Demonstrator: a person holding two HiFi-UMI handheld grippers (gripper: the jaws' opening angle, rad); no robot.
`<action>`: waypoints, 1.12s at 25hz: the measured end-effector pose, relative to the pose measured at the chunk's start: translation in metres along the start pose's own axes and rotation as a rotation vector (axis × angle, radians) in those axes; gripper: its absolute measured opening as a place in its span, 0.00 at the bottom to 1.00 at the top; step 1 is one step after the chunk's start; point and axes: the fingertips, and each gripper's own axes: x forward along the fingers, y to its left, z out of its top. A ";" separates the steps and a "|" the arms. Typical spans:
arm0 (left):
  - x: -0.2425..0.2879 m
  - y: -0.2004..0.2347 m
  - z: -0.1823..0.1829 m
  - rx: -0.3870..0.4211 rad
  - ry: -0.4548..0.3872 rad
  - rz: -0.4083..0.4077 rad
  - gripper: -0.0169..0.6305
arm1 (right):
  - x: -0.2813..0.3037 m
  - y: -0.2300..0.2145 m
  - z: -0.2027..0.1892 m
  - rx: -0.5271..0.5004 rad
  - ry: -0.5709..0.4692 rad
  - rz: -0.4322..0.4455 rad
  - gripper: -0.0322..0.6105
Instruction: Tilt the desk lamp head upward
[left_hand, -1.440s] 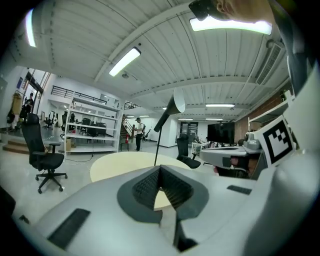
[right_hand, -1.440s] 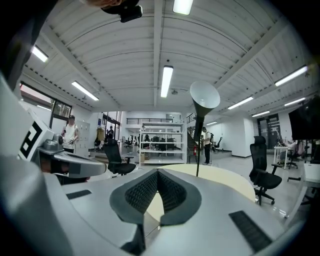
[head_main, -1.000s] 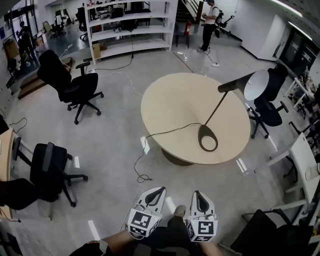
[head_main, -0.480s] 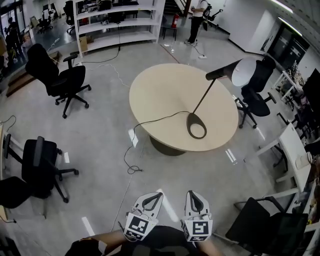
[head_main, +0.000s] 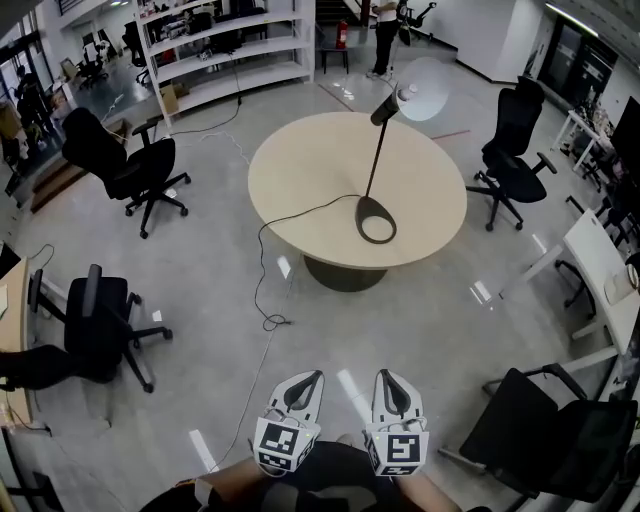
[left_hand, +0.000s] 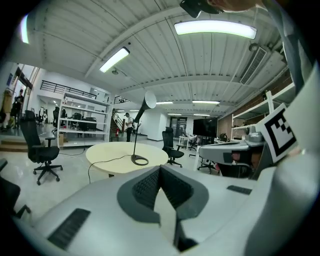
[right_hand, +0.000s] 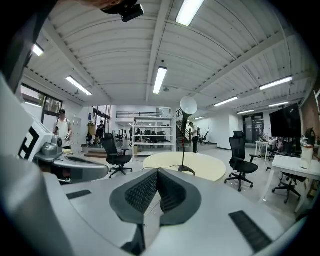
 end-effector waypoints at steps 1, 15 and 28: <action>-0.005 -0.013 -0.006 0.000 0.004 0.010 0.10 | -0.012 -0.004 -0.004 0.005 -0.008 0.010 0.07; -0.053 -0.110 -0.038 0.000 -0.024 0.148 0.10 | -0.117 -0.026 -0.044 0.000 -0.013 0.093 0.07; -0.059 -0.120 -0.039 -0.011 -0.041 0.149 0.10 | -0.127 -0.025 -0.053 -0.005 0.010 0.114 0.07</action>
